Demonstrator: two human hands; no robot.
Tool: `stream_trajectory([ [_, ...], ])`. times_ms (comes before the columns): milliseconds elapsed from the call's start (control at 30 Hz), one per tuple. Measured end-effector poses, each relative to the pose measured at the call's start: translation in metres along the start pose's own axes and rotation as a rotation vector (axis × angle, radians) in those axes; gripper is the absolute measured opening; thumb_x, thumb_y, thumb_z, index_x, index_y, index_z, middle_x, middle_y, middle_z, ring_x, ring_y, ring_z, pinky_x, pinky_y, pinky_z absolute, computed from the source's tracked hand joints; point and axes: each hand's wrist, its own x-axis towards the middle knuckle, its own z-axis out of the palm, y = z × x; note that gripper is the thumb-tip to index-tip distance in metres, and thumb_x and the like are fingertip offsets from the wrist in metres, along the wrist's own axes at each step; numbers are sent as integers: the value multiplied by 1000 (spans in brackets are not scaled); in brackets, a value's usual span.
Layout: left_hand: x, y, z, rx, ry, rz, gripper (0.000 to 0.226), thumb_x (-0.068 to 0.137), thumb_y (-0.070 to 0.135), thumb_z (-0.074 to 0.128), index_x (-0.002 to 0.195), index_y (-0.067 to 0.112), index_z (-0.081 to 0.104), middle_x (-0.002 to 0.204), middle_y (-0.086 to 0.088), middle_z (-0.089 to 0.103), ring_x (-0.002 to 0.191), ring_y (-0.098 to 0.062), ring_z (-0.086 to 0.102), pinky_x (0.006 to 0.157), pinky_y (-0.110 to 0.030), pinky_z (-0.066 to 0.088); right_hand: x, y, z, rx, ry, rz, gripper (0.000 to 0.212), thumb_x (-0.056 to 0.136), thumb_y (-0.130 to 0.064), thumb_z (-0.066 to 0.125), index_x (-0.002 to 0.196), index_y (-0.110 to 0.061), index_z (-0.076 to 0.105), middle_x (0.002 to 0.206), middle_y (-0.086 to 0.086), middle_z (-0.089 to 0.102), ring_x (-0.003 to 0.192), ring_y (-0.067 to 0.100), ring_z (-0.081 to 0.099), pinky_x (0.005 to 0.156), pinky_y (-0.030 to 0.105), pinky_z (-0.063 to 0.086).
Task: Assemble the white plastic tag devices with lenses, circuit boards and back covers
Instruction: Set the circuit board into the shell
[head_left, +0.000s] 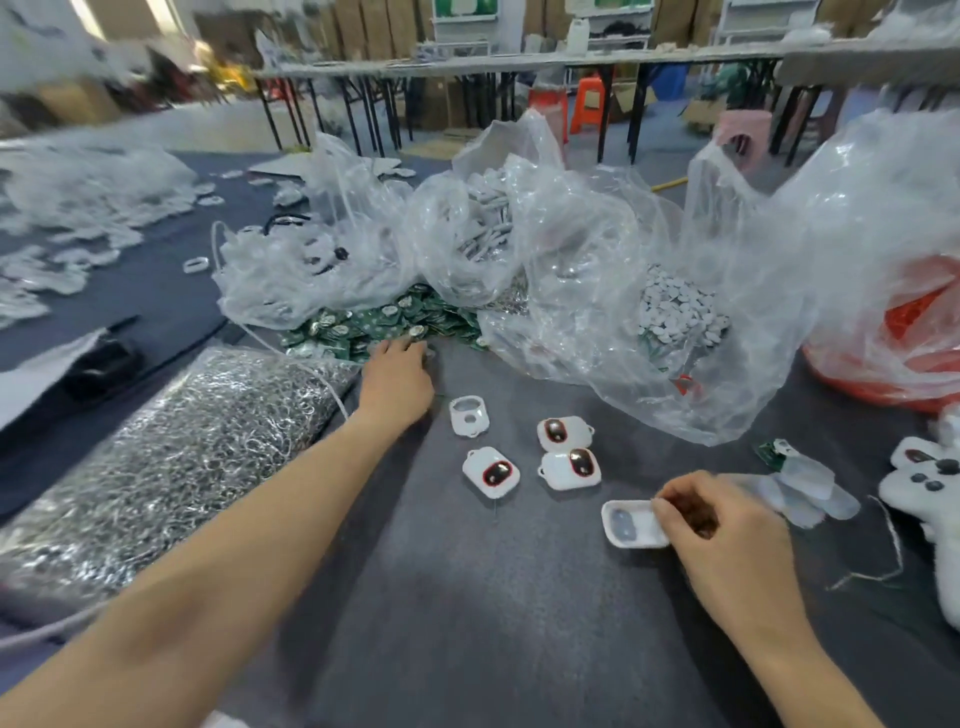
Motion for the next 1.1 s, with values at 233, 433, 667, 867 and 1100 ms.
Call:
stream_trajectory([
  [233,4,-11,5,-39,70,84,23,89,-1,49,105,-2,66,108,-20,62,102,-37,55,88,-44,42,1,3,-1,39,-11,6,31,78,-3,72,65,-28,60,64,-7,61,72,5,59,62,7,40],
  [433,10,-13,-7,-147,-37,-8,36,83,7,68,119,7,61,106,-13,63,98,-27,58,86,-31,43,1,2,-2,51,-36,23,28,79,-5,71,66,-28,61,67,-9,63,72,3,58,63,6,40],
  [667,-34,59,-27,-796,36,-78,15,85,11,69,94,21,73,84,-7,69,81,-20,65,78,-34,56,1,-2,-5,114,-24,98,25,84,-15,68,66,-31,61,61,-15,63,60,5,61,58,9,41],
  [867,-116,156,2,-1420,-247,-92,15,87,3,66,80,15,72,71,0,73,65,-8,67,58,-20,54,0,-16,-16,554,-31,187,6,86,-22,68,80,-22,68,63,3,66,50,14,59,46,28,51],
  [1100,-123,165,12,-1632,-347,-157,14,87,3,62,76,11,67,75,-8,73,62,-15,68,54,-25,55,3,-7,-24,690,36,271,18,87,-7,66,76,-21,71,65,2,67,56,13,61,54,22,51],
])
